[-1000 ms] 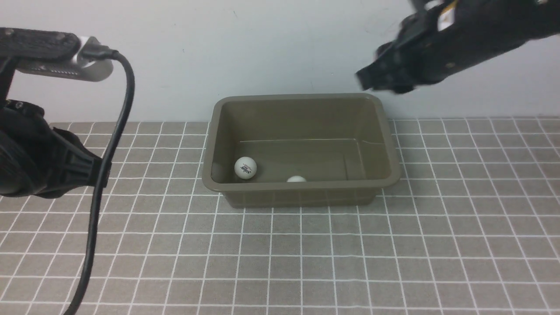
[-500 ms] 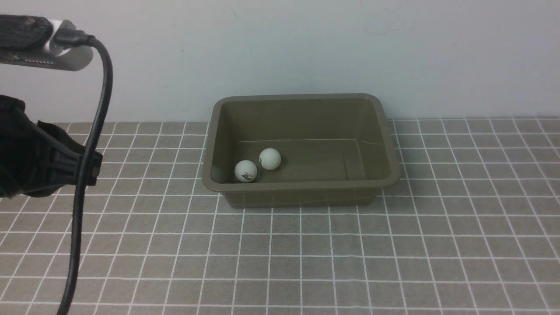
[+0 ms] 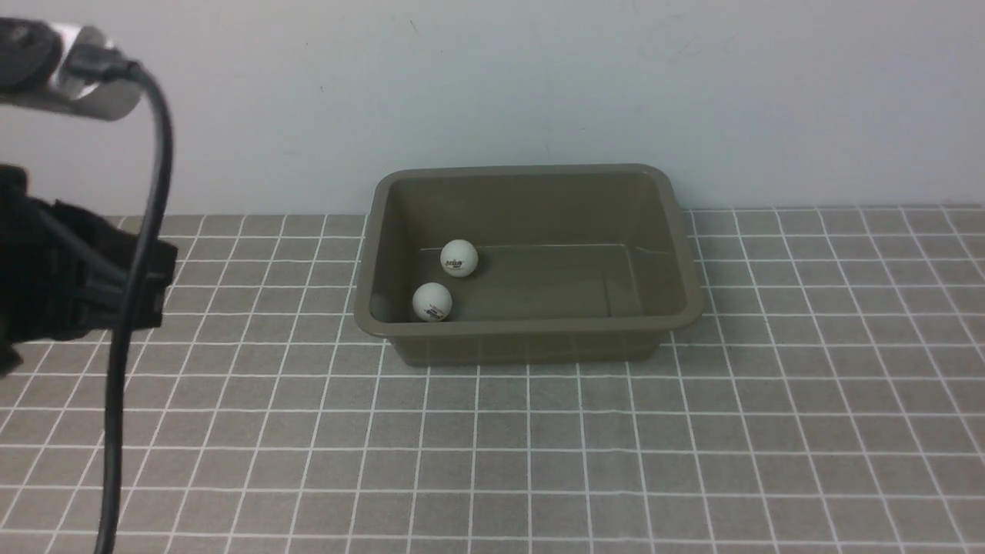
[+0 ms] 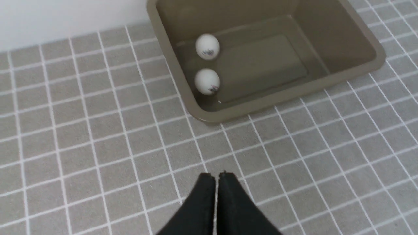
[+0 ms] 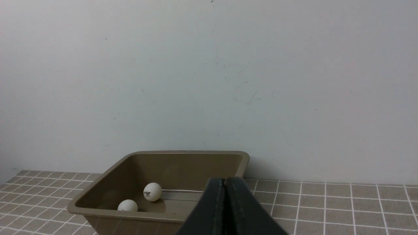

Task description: Put the table tennis balls into the box on the grey coffee tablecloth.

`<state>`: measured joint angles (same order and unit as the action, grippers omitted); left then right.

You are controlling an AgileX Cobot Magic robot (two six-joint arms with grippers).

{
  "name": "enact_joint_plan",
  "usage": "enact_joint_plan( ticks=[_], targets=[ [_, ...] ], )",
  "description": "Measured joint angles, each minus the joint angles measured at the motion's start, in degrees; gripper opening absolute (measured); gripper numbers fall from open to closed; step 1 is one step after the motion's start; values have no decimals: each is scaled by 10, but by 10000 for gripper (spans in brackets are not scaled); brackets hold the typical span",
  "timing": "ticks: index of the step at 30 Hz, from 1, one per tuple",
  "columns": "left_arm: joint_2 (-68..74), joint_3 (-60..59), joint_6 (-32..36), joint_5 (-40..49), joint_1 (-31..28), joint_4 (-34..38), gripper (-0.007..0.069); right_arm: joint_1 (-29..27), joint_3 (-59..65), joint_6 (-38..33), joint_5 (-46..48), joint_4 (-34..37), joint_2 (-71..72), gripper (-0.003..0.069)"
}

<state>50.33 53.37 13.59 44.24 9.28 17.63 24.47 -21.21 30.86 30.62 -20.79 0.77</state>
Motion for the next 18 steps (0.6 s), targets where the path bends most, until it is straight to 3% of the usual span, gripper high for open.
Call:
enact_joint_plan(
  ticks=[8, 18],
  targets=[
    [-203, -155, 0, -103, -1, 33, -5, 0, 0, 0, 8, -1, 0, -14],
    [-336, -224, 1, -86, -1, 43, -5, 0, 0, 0, 9, -1, 0, -15]
  ],
)
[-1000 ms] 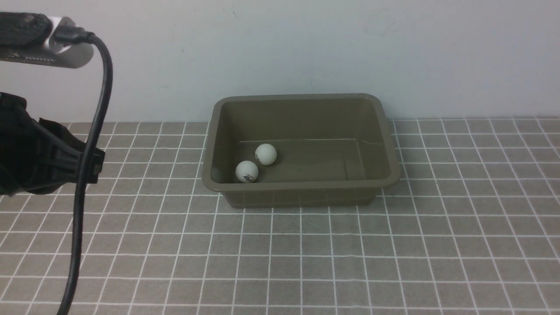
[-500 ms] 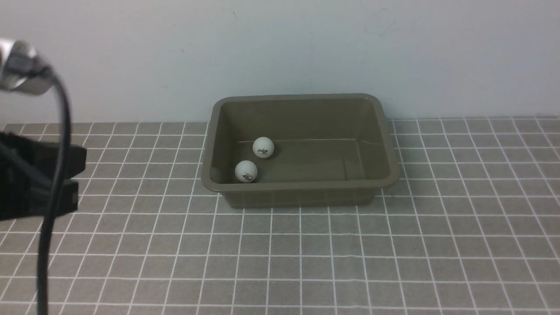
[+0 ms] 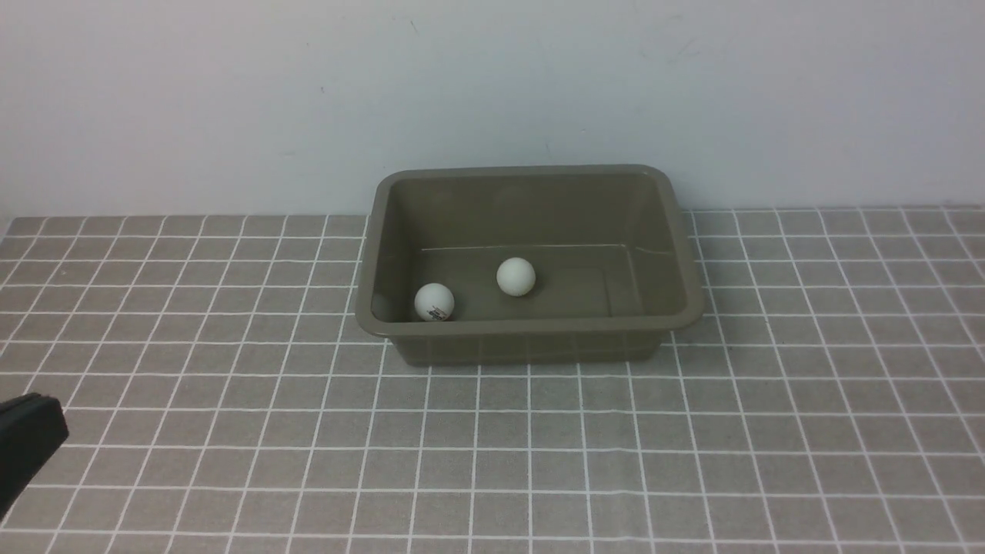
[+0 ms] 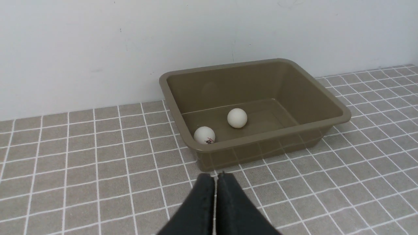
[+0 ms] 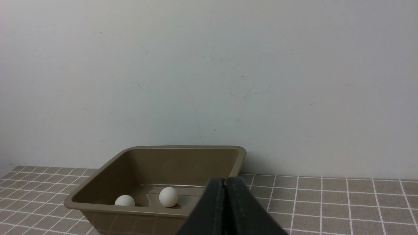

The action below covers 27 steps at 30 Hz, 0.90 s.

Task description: Put the table tennis balls into the box on the grey coffee tablecloth.

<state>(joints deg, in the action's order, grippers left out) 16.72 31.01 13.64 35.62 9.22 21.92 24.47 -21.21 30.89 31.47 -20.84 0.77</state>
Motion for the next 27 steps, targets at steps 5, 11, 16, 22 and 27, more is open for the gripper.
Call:
enact_joint_plan(
  ticks=[5, 11, 16, 22, 27],
  targets=[
    [-7, -2, 7, 16, 0, -4, -5, 0, 0, 0, 0, 0, 0, -15],
    [-9, -17, 28, 5, -1, -27, -5, 0, 0, 0, 1, 0, 0, -15],
    [-62, -108, -7, -78, -22, -97, -5, 0, 0, 0, 2, 0, 0, -15],
    [-152, -249, -44, -140, -72, -158, -5, 0, 0, 0, 2, 0, 0, -15],
    [-173, -323, -46, -135, -77, -161, -5, 0, 0, 0, 8, 0, 0, -15]
  ],
)
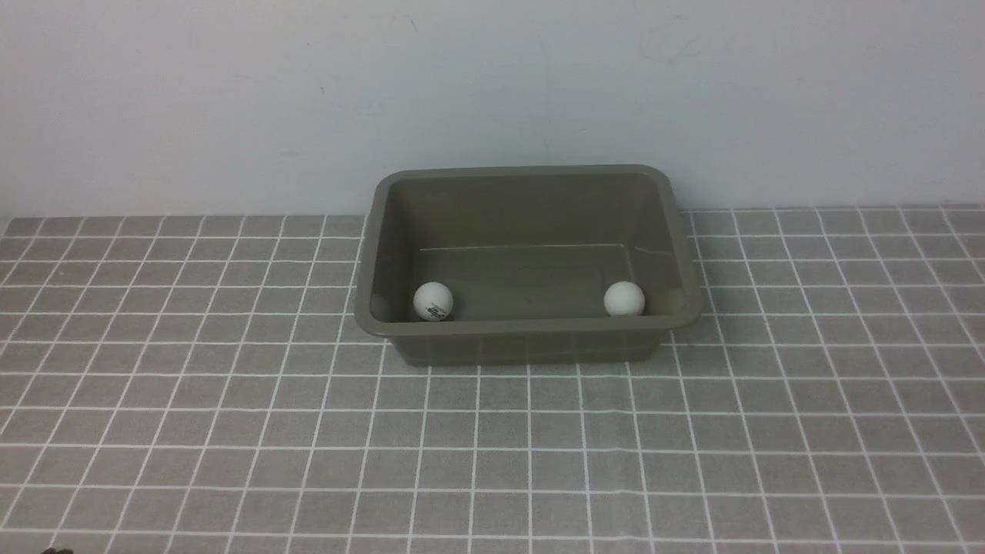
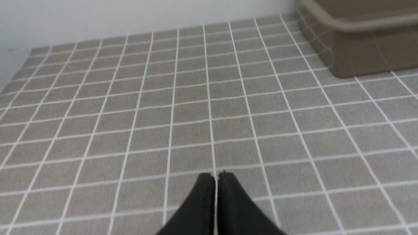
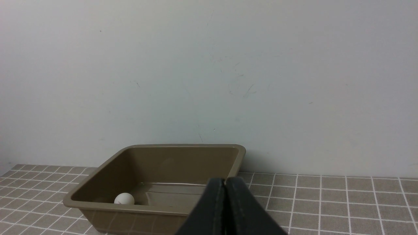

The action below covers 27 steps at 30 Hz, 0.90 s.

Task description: Put the table tennis balls into the box on the grey coffee tablecloth.

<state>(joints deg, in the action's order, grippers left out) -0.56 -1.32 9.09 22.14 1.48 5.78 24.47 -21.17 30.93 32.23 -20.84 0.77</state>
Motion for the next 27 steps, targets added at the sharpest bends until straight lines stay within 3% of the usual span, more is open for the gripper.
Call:
enact_joint_plan(
  ticks=[27],
  targets=[
    [-1, -1, 0, -1, -3, 1, -5, 0, 0, -10, 0, 21, 0, -15]
  ],
)
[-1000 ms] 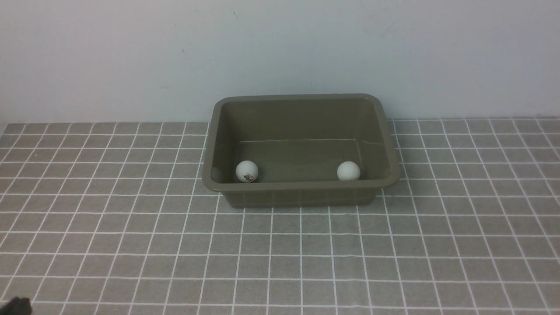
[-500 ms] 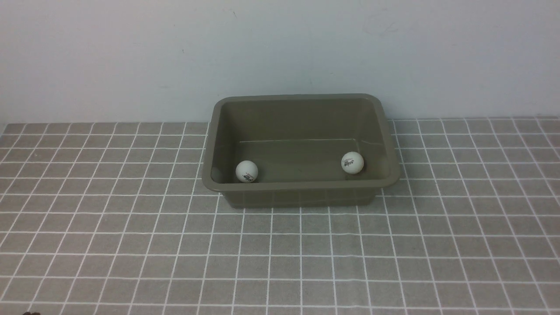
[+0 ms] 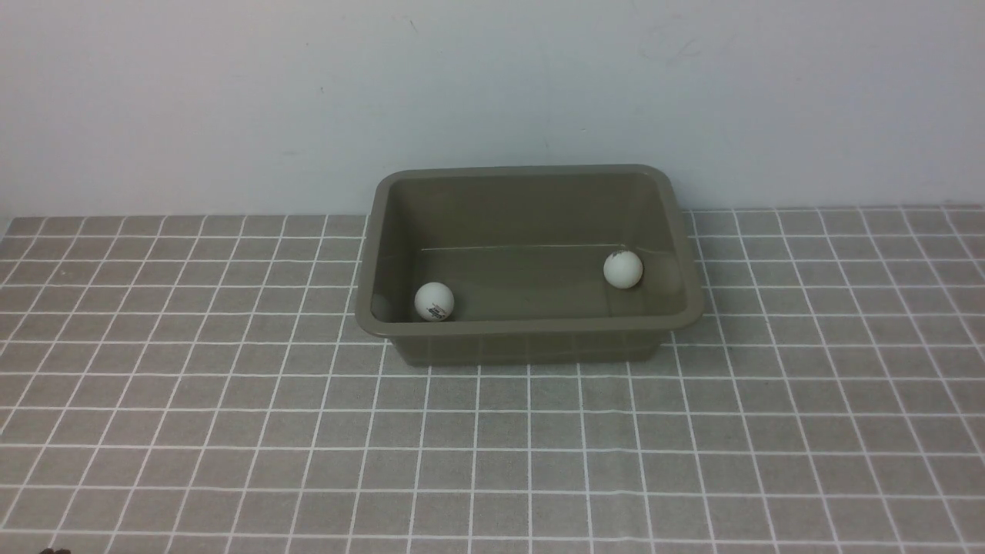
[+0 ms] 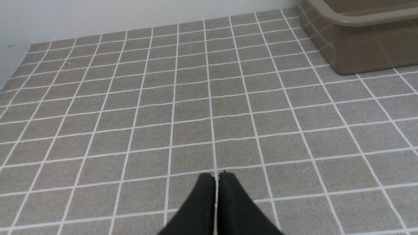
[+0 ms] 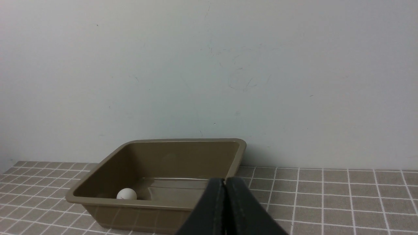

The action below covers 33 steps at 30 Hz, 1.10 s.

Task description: Put the table tennis balls into the box on the grey coffee tablecloth.

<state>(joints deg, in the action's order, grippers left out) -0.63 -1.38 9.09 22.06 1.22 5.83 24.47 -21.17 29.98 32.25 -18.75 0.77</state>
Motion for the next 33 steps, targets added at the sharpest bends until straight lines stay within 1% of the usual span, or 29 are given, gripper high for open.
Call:
enact_joint_plan(
  ticks=[2, 3, 5, 8, 10, 12, 13, 15, 16, 17, 18, 21, 23, 25, 33],
  targets=[
    [0, 0, 0, 0, 0, 0, -5, 0, 0, -35, -11, 35, 0, -15],
    [0, 0, 0, 0, 0, 0, -5, 0, 0, -68, -21, 63, 0, -15],
    [0, 0, 0, 0, 0, 0, -5, 0, 0, -164, -50, 141, 0, -15],
    [0, 0, 0, 0, 0, 0, -5, 0, 0, -236, -77, 188, 0, -15],
    [0, 0, 0, 0, 0, 0, -5, 0, 0, -265, -85, 205, 0, -15],
    [0, 0, 0, 0, 0, 0, -5, -8, 4, -271, -87, 203, 0, -15],
    [0, 0, 0, 0, 0, 0, -5, -26, 7, -271, -87, 201, 0, -15],
    [0, 0, 0, 0, 0, 0, -5, -78, 22, -271, -87, 194, 0, -15],
    [0, 0, 0, 0, 0, 0, -5, -91, 27, -271, -87, 192, 0, -15],
    [0, 0, 0, 0, 0, 0, -5, -118, 40, -271, -87, 191, 0, -15],
    [0, 0, 0, 0, 0, 0, -5, -168, 69, -272, -87, 188, 0, -15],
    [0, 0, 0, 0, 0, 0, -5, -226, 134, -273, -87, 188, 0, -15],
    [0, 0, 0, 0, 0, 0, -5, -242, 180, -273, -86, 183, 0, -15],
    [0, 0, 0, 0, 0, 0, -5, -247, 219, -273, -75, 182, -1, -15],
    [0, 0, 0, 0, 0, 0, -5, -248, 222, -273, -93, 188, -1, -15]
  ],
)
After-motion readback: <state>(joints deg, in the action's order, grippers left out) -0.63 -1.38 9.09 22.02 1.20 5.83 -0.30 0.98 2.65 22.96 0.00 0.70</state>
